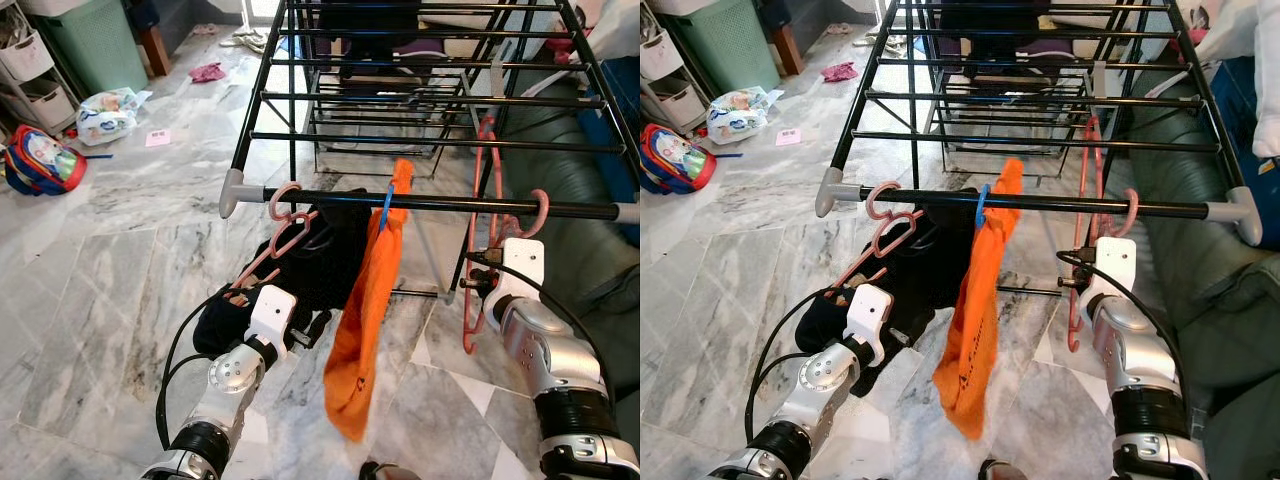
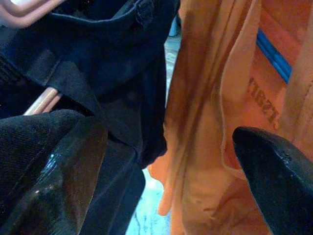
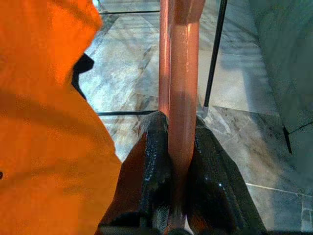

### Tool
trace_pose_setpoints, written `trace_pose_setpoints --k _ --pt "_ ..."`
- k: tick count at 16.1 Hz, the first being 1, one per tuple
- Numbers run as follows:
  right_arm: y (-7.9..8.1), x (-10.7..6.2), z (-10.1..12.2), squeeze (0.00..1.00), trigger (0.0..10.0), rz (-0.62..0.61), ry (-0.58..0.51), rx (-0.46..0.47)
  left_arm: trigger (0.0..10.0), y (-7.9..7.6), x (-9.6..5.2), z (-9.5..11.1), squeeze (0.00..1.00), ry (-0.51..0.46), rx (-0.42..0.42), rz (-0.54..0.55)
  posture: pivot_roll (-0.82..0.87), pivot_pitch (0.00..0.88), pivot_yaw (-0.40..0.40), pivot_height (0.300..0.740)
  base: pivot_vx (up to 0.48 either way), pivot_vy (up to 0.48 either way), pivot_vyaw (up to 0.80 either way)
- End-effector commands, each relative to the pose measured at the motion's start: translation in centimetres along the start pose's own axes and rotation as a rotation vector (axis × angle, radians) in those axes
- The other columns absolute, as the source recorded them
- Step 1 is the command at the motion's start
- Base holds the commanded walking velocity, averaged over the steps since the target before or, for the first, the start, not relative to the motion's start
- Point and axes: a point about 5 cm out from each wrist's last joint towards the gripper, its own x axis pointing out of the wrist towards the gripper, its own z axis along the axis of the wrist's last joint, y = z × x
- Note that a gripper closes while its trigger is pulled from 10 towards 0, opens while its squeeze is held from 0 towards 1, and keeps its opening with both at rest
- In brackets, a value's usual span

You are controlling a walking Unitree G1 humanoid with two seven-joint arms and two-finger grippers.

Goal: Hang hanger

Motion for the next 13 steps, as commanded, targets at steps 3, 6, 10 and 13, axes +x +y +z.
trace_pose_setpoints --k 3,6,10,13 --pt "-0.5 -0.3 -1.6 1.0 10.0 -0.01 0.02 -0.031 10.0 0.2 -0.2 -0.4 0.0 0.022 0.012 0.002 -0.14 0.118 0.031 0.74 0.0 0.0 0.0" --pt "-0.7 -1.7 0.2 1.0 10.0 -0.061 -0.145 -0.098 10.0 0.2 0.0 -0.2 0.0 0.02 0.014 0.004 -0.14 0.116 0.03 0.74 0.0 0.0 0.0" --pt "0.4 -3.4 -0.7 1.0 10.0 -0.084 -0.223 -0.118 10.0 0.1 -0.1 -0.4 0.0 0.027 0.016 -0.004 -0.15 0.126 0.042 0.74 0.0 0.0 0.0" --pt "1.1 -4.3 -1.2 1.0 10.0 -0.112 -0.25 -0.13 10.0 0.1 -0.1 -0.4 0.0 0.03 0.02 -0.012 -0.16 0.13 0.049 0.74 0.0 0.0 0.0"
